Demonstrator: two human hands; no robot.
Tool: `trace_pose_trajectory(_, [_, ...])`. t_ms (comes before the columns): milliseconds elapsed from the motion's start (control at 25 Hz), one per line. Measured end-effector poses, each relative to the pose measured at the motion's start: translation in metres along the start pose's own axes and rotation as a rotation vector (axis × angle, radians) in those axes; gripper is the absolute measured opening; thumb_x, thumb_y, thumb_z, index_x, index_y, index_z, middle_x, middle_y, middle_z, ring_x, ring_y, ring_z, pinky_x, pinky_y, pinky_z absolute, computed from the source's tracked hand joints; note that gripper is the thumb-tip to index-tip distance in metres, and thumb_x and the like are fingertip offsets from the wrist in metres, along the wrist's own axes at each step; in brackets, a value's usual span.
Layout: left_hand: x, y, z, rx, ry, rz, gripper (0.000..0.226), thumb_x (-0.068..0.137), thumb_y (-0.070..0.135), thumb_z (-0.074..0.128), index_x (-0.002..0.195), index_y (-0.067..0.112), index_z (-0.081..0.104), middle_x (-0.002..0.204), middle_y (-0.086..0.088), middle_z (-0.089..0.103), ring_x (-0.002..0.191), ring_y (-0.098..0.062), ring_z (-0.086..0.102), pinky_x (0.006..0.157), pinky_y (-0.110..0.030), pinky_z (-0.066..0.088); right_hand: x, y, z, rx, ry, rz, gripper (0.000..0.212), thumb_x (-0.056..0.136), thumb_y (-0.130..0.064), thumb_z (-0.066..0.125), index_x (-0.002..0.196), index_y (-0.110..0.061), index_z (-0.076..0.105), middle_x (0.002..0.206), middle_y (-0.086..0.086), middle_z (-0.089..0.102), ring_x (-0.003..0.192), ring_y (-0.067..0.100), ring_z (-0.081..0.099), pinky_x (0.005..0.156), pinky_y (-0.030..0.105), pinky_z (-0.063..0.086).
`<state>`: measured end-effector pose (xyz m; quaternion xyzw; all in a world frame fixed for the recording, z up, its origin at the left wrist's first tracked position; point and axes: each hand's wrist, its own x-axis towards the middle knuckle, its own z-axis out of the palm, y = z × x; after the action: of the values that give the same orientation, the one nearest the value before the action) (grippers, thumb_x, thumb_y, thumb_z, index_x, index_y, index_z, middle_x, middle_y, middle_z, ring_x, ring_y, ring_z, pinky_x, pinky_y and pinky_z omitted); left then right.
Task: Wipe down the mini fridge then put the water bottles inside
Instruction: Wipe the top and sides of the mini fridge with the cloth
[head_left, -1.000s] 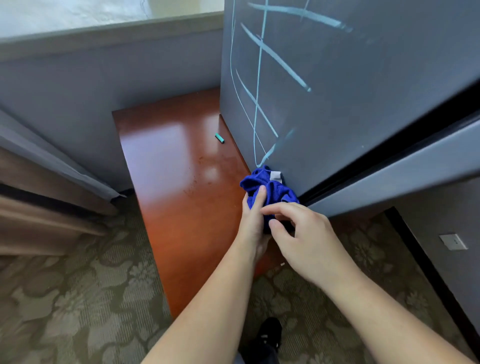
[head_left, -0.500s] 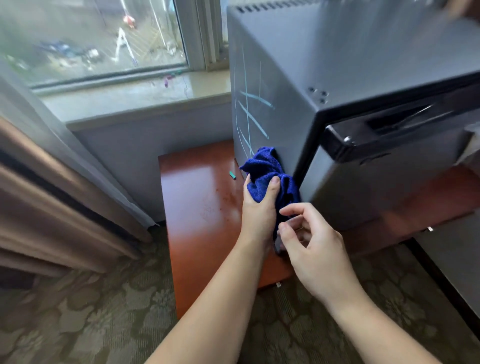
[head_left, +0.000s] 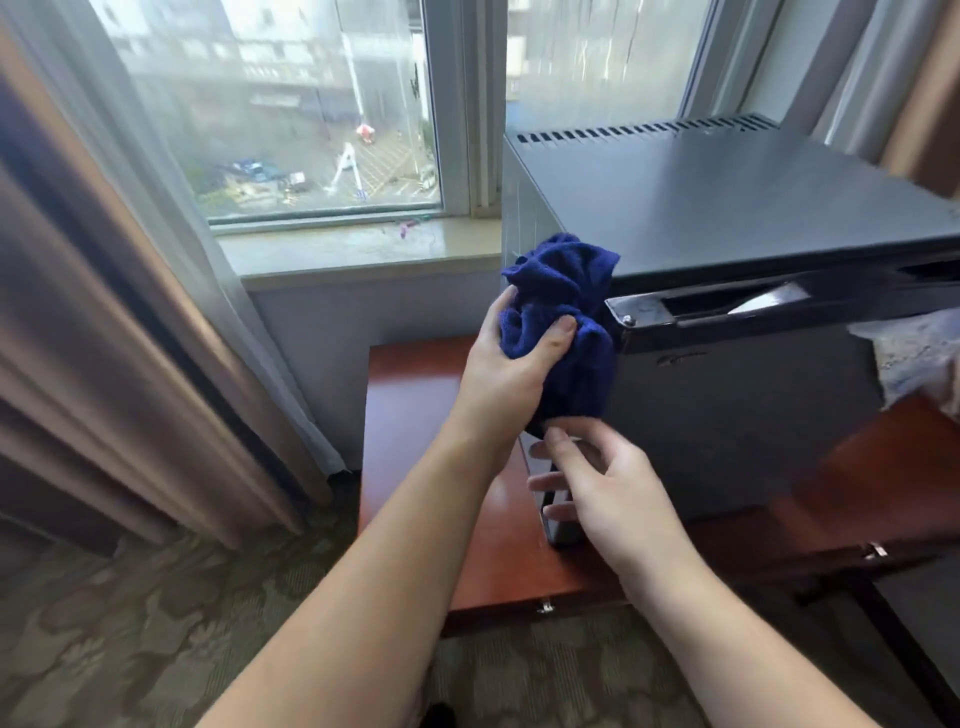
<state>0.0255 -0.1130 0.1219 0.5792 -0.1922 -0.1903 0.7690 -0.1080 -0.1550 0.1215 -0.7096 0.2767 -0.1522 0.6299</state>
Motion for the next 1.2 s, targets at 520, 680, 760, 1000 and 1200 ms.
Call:
trace_pose_trajectory(520, [0.150, -0.011, -0.035, 0.078, -0.133, -0.076, 0.036, 0.097, 0.027, 0.070, 0.131, 0.024, 0.059, 0.124, -0.004, 0.075, 0.118, -0.023, 0.072, 0.090, -0.038, 0.062, 0.102, -0.021, 0.064, 0.182, 0.114, -0.103, 0.064, 0.096, -0.016, 0.068, 0.151, -0.039, 0.045, 0.131, -0.035, 0.058, 0.121, -0.025, 0.051, 0.094, 0.000, 0.041])
trace_pose_trajectory(680, [0.240, -0.012, -0.057, 0.110, -0.190, -0.043, 0.047, 0.091, 0.030, 0.071, 0.134, 0.016, 0.058, 0.125, -0.006, 0.075, 0.118, -0.021, 0.072, 0.102, -0.039, 0.057, 0.175, -0.033, 0.111, 0.200, 0.260, -0.100, 0.066, 0.090, -0.024, 0.072, 0.148, -0.043, 0.046, 0.142, -0.034, 0.054, 0.124, -0.022, 0.051, 0.093, 0.004, 0.044])
trace_pose_trajectory(760, [0.278, -0.013, -0.067, 0.091, -0.237, -0.037, 0.040, 0.094, 0.024, 0.071, 0.131, 0.013, 0.059, 0.122, -0.005, 0.076, 0.114, -0.018, 0.073, 0.097, -0.034, 0.058, 0.212, -0.043, 0.129, 0.209, 0.293, -0.095, 0.065, 0.092, -0.020, 0.072, 0.147, -0.042, 0.046, 0.142, -0.036, 0.051, 0.117, -0.028, 0.050, 0.090, 0.001, 0.042])
trace_pose_trajectory(1000, [0.332, -0.010, -0.083, 0.059, -0.328, -0.058, 0.036, 0.102, 0.012, 0.065, 0.136, 0.007, 0.055, 0.121, -0.005, 0.076, 0.109, -0.015, 0.075, 0.089, -0.027, 0.060, 0.278, -0.058, 0.152, 0.174, 0.361, -0.088, 0.074, 0.083, -0.043, 0.065, 0.154, -0.035, 0.042, 0.152, -0.030, 0.046, 0.139, -0.019, 0.036, 0.121, 0.023, 0.031])
trace_pose_trajectory(1200, [0.317, -0.025, -0.087, 0.013, -0.325, -0.106, 0.048, 0.095, 0.026, 0.074, 0.137, 0.015, 0.053, 0.132, -0.011, 0.071, 0.125, -0.030, 0.068, 0.110, -0.055, 0.050, 0.260, -0.039, 0.155, 0.275, 0.441, 0.008, 0.069, 0.083, -0.043, 0.066, 0.150, -0.033, 0.049, 0.146, -0.028, 0.054, 0.135, -0.011, 0.048, 0.118, 0.038, 0.041])
